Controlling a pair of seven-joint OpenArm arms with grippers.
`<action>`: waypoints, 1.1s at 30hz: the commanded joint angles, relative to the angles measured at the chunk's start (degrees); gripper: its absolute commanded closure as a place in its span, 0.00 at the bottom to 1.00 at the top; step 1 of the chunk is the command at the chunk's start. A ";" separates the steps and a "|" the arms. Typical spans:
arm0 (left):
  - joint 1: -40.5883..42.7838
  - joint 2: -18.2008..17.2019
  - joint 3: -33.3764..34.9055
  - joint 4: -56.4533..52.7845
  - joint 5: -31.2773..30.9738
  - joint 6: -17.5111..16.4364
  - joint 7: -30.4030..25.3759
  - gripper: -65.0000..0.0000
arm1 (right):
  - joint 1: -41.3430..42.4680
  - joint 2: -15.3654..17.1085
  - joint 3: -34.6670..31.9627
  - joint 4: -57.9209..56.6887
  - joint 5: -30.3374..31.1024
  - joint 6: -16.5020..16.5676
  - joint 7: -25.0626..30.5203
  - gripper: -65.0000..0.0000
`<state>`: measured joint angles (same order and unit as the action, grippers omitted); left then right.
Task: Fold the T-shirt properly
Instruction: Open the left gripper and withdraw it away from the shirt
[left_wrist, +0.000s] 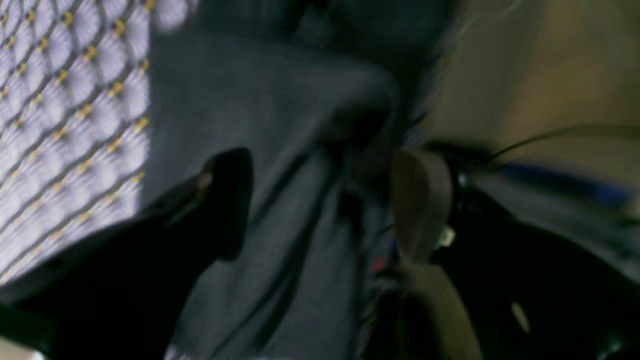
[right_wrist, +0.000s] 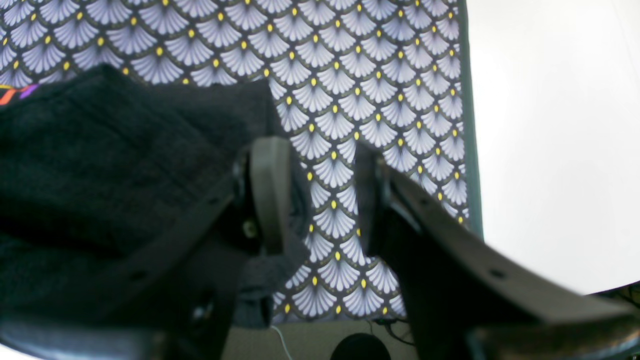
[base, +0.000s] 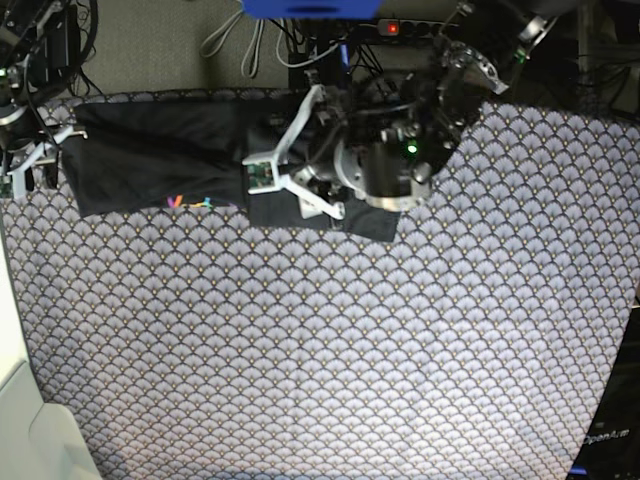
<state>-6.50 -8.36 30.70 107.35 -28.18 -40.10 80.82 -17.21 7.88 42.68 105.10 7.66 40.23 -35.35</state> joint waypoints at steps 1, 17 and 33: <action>-0.75 0.40 -1.82 1.18 -2.89 0.10 -0.82 0.34 | 0.03 0.96 0.36 0.79 0.38 -0.23 1.38 0.65; -0.66 -4.69 -7.62 -0.41 4.05 0.10 -0.82 0.99 | 0.90 0.96 0.36 0.79 0.38 -0.23 1.38 0.64; 3.03 -8.65 -30.13 -3.83 6.07 0.10 -0.82 0.99 | 9.70 6.05 0.88 -2.37 0.38 -0.23 -23.15 0.48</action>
<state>-2.50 -16.80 0.80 102.52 -20.91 -40.05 80.84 -8.19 12.91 43.20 101.71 7.68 40.23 -59.64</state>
